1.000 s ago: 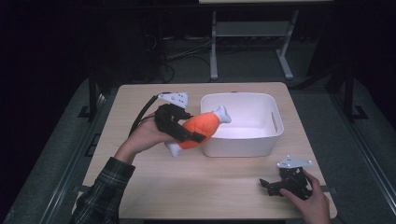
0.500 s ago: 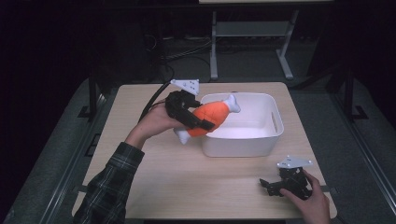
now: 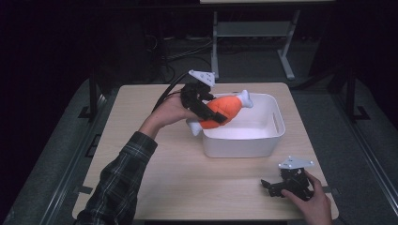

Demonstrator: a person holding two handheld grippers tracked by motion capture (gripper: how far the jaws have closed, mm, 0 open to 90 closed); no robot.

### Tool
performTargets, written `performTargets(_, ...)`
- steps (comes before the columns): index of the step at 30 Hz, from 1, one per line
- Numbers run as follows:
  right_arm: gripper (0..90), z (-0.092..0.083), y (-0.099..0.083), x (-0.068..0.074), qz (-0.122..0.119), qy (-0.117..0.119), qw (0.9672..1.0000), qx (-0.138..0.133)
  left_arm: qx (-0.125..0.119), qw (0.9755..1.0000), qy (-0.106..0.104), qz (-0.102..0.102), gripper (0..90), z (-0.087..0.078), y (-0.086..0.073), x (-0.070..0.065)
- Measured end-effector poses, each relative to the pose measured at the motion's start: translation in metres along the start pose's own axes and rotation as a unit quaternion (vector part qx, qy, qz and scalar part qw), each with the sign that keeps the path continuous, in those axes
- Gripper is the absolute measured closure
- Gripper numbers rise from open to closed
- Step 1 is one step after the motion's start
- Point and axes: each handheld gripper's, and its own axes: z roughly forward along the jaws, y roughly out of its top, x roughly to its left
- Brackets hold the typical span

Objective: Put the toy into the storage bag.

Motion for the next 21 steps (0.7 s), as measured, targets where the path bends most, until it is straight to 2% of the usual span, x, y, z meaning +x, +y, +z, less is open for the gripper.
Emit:
performTargets(11, 0.0, 0.000, 0.000, 0.000, 0.000, 0.000, 1.0000, 0.000, 0.023, 0.9994, -0.019, 0.016, 36.4, 0.031, 0.014, 0.010)
performTargets(18, 0.0, 0.000, 0.000, 0.000, 0.000, 0.001, 1.0000, 0.000, 0.027, 0.9990, -0.023, 0.027, 36.4, 0.047, 0.020, 0.014)
performTargets(21, 0.0, 0.000, 0.000, 0.000, 0.001, 0.001, 1.0000, 0.000, 0.026, 0.9987, -0.034, 0.027, 36.4, 0.055, 0.021, 0.016)
